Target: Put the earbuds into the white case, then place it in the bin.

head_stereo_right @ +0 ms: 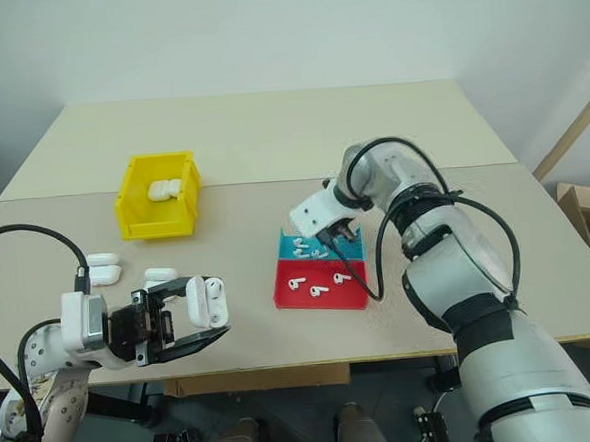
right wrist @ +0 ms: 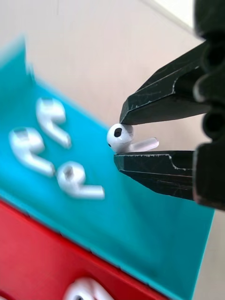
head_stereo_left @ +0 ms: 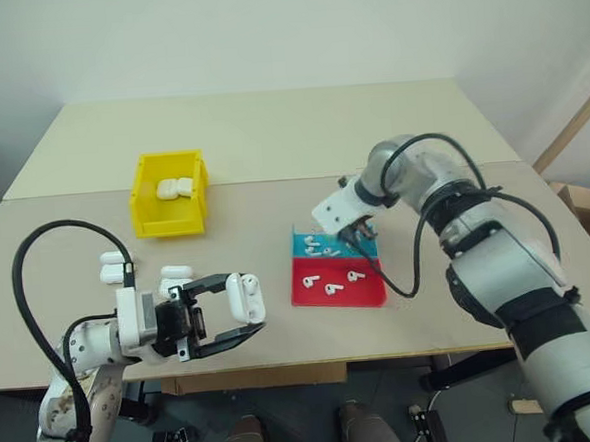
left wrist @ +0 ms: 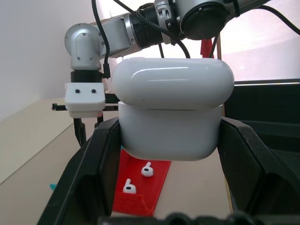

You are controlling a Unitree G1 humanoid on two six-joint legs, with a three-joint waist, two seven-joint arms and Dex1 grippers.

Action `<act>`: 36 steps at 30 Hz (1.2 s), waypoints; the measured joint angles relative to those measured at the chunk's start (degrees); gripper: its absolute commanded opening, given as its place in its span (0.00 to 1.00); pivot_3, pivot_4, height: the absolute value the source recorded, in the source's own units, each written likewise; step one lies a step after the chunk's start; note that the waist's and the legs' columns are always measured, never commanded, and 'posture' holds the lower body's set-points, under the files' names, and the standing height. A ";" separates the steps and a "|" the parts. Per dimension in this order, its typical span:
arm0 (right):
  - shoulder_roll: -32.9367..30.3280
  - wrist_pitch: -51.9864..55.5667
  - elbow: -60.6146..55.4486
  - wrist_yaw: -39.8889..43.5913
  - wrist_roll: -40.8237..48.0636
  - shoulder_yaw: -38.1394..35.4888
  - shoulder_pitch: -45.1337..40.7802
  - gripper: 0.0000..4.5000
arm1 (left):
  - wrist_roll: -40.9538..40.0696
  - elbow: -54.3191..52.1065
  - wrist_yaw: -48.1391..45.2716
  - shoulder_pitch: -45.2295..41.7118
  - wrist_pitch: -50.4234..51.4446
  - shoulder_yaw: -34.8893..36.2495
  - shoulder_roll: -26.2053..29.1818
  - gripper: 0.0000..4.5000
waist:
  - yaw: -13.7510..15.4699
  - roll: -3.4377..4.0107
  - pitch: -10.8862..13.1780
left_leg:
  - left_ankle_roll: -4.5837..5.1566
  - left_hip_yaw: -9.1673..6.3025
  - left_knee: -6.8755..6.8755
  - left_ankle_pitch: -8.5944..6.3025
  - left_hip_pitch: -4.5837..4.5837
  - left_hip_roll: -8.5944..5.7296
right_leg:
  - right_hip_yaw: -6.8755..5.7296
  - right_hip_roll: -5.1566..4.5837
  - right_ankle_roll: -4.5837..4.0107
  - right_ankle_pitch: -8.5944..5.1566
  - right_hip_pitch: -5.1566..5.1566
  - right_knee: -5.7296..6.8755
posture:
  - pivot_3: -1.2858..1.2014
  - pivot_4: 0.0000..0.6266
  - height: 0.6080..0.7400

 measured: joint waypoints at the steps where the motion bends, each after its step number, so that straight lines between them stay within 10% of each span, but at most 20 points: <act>1: -1.21 2.66 -3.37 1.03 2.75 -2.73 0.36 0.14 | -0.58 0.01 0.08 -0.52 0.22 -0.21 -0.11 0.62 | 0.01 0.00 0.00 | 0.00 0.00 0.00 0.00 0.00 0.00 | 0.00 0.00 0.00 0.00 0.00 0.00 | 0.52 0.24 1.00; 8: -8.70 36.05 -49.06 3.11 27.75 -24.10 20.28 0.14 | -3.16 0.11 1.39 -5.59 3.80 -2.31 -1.87 0.62 | 1.43 -0.02 -0.01 | 0.01 -0.11 0.04 0.00 0.00 -0.01 | -0.09 0.00 0.01 -0.01 0.14 -0.04 | 0.52 0.24 1.00; 17: -3.92 61.84 -95.15 -19.99 60.56 -44.43 48.04 0.14 | -5.11 0.85 4.92 -14.85 9.79 -6.46 -4.81 0.62 | 1.14 -0.02 -0.03 | 0.01 -0.07 0.07 0.00 0.06 -0.04 | -0.01 0.06 0.08 -0.03 0.20 -0.01 | 0.52 0.24 1.00; 36: -5.16 65.62 -104.48 -42.96 93.05 -41.50 54.37 0.14 | -5.15 2.26 6.67 -21.80 17.23 -10.15 -8.28 0.62 | 1.35 -0.04 -0.03 | 0.02 -0.10 0.07 0.00 -0.04 -0.06 | -0.01 0.06 0.12 -0.04 0.20 -0.17 | 0.52 0.24 1.00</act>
